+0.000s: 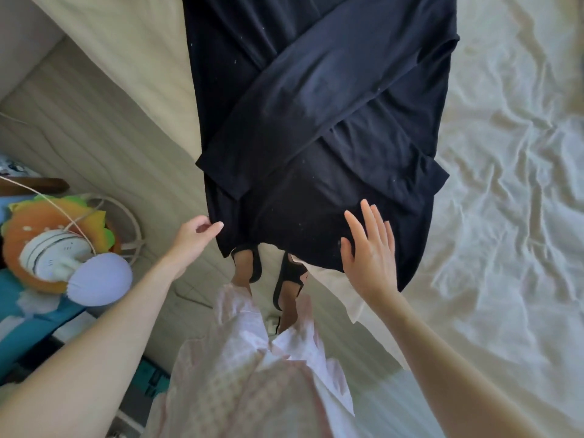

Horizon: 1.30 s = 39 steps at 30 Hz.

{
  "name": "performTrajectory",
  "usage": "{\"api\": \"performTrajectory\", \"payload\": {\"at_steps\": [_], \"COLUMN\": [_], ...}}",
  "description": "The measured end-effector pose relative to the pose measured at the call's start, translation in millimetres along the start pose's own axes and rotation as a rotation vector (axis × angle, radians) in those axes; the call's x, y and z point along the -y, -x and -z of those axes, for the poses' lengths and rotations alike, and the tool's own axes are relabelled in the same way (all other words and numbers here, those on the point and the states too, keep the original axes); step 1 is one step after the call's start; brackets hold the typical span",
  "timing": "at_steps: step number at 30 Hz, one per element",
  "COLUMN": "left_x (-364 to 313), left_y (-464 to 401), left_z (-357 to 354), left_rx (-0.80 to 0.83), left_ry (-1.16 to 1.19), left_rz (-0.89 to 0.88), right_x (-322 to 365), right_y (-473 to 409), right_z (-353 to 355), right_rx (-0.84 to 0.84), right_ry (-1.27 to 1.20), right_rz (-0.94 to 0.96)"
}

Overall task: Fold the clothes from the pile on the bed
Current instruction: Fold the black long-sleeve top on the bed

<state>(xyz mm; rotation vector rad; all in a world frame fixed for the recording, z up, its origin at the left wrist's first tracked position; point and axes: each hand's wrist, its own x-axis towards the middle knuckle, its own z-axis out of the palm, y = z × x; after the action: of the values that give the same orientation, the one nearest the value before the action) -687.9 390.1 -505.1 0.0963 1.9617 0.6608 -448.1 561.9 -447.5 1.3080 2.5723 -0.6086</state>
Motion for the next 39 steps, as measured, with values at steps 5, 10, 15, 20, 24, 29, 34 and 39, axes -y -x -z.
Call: {"api": "performTrajectory", "payload": {"at_steps": [5,10,15,20,24,29,34,39], "left_x": [8.1,5.9,5.4,2.1,-8.6,-25.1,-55.2,-103.6], "left_y": [31.3,53.4,70.3,90.1,104.4,132.2,159.0,162.9], "left_z": [-0.9,-2.5,-2.6,-5.4,-2.0,9.2,20.4,42.8], "left_rx": [-0.271,-0.416,-0.401,-0.239,-0.227,-0.234,-0.225,-0.267], "left_ry": [0.130,0.028,0.007,0.158,0.569,0.843,0.908,0.985], "left_rz": [0.021,-0.058,-0.109,0.027,0.206,0.317,0.301,0.219], "right_x": [-43.1,-76.8,-80.3,-79.5,-81.9,-77.3,-73.5,-64.3], "right_y": [29.9,28.4,19.9,30.9,50.2,67.2,59.7,31.3], "right_z": [12.1,22.8,22.2,16.0,29.1,67.5,111.7,149.5], "right_rx": [-0.120,-0.070,0.144,0.206,0.110,0.041,0.040,0.001], "right_ry": [-0.118,-0.294,-0.804,-1.052,-1.169,-1.254,-1.483,-1.693], "right_rz": [-0.281,-0.735,-0.996,-1.102,-1.156,-1.167,-1.216,-1.094]}}
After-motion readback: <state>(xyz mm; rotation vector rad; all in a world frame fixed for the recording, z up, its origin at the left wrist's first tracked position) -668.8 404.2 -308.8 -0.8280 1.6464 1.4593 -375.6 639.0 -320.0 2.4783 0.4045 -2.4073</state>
